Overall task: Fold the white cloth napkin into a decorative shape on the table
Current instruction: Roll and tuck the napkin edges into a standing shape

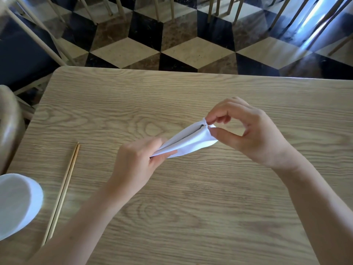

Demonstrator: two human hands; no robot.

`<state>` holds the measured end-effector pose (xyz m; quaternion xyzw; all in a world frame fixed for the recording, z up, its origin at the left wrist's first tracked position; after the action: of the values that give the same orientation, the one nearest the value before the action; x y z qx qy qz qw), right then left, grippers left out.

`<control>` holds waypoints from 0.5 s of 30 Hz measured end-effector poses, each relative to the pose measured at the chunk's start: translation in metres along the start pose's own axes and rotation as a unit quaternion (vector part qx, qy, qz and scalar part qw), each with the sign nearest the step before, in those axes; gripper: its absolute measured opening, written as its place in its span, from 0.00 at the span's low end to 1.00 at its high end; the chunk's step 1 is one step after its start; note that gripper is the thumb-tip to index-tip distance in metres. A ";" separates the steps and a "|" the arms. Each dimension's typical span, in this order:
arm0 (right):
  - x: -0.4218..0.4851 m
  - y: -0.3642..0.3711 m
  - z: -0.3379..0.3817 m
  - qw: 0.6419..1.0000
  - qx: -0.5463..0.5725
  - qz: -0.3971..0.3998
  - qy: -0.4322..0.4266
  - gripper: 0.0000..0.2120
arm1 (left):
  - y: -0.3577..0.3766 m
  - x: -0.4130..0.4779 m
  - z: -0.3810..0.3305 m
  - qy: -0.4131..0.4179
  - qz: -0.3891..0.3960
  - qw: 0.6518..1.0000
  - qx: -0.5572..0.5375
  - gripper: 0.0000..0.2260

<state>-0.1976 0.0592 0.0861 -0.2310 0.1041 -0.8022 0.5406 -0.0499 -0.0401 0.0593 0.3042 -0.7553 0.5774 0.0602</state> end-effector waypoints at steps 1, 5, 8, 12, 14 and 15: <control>0.001 0.000 0.000 1.000 -0.005 0.011 -0.003 0.06 | 0.000 0.000 0.000 0.000 -0.001 1.000 0.002 0.19; 0.002 0.001 0.004 0.999 -0.025 0.019 -0.023 0.03 | 0.002 0.001 0.000 0.005 0.005 1.000 0.025 0.11; -0.001 -0.002 0.007 0.997 -0.056 -0.005 -0.048 0.03 | 0.001 0.003 0.005 -0.026 0.012 1.000 0.009 0.14; -0.007 -0.002 0.002 0.997 -0.045 -0.033 -0.043 0.03 | 0.000 0.001 0.009 -0.055 0.011 0.997 -0.044 0.16; -0.009 -0.001 0.000 0.998 -0.021 -0.044 -0.036 0.02 | 0.002 0.000 0.010 -0.074 0.015 0.995 -0.063 0.20; -0.010 -0.002 -0.001 0.998 -0.010 -0.050 -0.032 0.01 | 0.003 0.000 0.011 -0.078 0.017 0.995 -0.064 0.22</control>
<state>-0.1963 0.0690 0.0833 -0.2670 0.0833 -0.8195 0.5002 -0.0484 -0.0492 0.0533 0.3310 -0.7981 0.5034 0.0102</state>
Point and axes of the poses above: each hand's wrist, its own x-axis towards the middle knuckle, its own y-axis out of the palm, z = x × y, the point moved 9 cm from there along x, towards the middle knuckle, and after that the axes turned 8 degrees about x, right-handed, at the moved point
